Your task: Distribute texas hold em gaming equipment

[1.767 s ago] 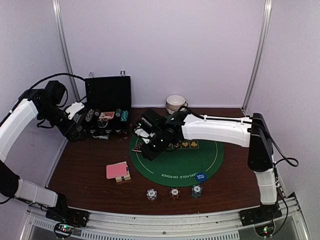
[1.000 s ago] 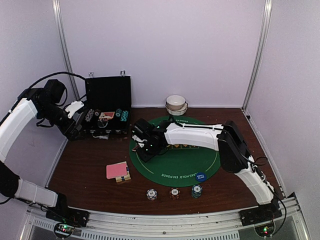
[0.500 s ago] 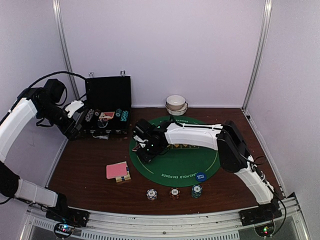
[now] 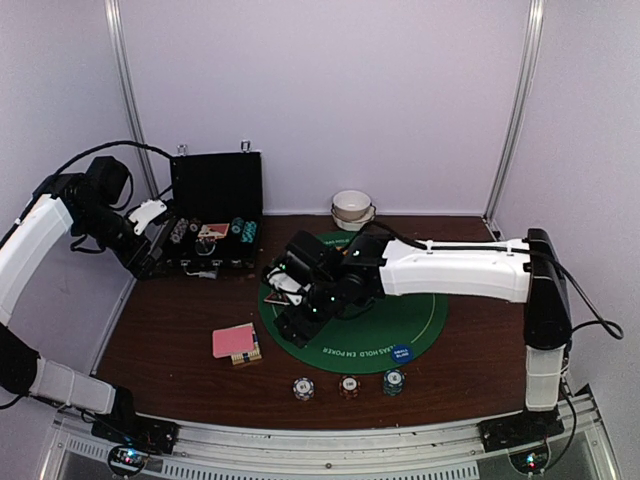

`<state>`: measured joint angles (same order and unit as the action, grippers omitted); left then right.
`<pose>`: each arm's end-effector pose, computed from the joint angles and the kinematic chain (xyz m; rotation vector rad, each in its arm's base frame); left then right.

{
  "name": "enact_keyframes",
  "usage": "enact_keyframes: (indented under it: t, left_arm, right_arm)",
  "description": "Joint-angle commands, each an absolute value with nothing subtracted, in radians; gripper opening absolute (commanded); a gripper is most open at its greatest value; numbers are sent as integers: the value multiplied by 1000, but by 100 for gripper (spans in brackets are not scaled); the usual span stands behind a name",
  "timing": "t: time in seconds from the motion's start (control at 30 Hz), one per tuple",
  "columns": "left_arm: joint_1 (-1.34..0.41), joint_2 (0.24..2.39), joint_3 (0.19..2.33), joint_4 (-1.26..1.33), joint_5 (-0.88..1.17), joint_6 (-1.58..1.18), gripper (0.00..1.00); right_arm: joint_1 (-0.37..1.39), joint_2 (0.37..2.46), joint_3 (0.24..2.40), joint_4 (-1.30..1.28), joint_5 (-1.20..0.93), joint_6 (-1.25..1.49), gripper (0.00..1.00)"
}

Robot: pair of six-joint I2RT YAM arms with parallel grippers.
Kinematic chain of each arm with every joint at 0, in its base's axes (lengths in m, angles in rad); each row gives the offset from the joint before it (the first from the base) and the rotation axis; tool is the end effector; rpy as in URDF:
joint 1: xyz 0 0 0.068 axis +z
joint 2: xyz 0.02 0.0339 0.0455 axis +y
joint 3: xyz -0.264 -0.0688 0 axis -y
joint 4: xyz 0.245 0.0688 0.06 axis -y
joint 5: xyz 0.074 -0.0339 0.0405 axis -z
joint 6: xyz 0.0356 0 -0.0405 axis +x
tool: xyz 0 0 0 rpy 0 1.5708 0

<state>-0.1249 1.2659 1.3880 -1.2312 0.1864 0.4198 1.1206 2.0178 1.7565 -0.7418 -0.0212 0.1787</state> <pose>0.2226 -0.0346 0.3571 0.7702 2.5410 -0.1538 0.1931 0.4012 0.2538 -1.2140 2.3661 0.4917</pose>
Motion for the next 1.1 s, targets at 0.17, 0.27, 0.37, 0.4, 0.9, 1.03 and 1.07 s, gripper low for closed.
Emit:
enact_keyframes:
  t: [0.17,0.27,0.37,0.4,0.9,1.03,1.07]
  left_arm:
    - [-117,1249,1425,-1242,199,414,97]
    - [-117,1247,1426,-1249,200,414,98]
    - [-118,1247,1428,-1254,200,416,97]
    - [-117,1244,1428,-1253,199,417,98]
    - [-118,1240,1423,-1256,197,420,97]
    - [-118,1238,1421,-1256,198,420,98]
    - [-117,1239,1422,-1256,197,420,97]
  right_arm:
    - [1262,2026,1626,-747,-86,178,85]
    - [1273,2055,1628,-746,-83,178,86]
    - [1276,2077,1630,-744,-69,174,85]
    - [1275,2085,1629,-746,-66,171,86]
    - [1275,2141,1614,-735,-56,169,80]
    - [1274,2145,1604,-725,-54,171,75]
    - [1273,2145,1602,-724,-53,173,73]
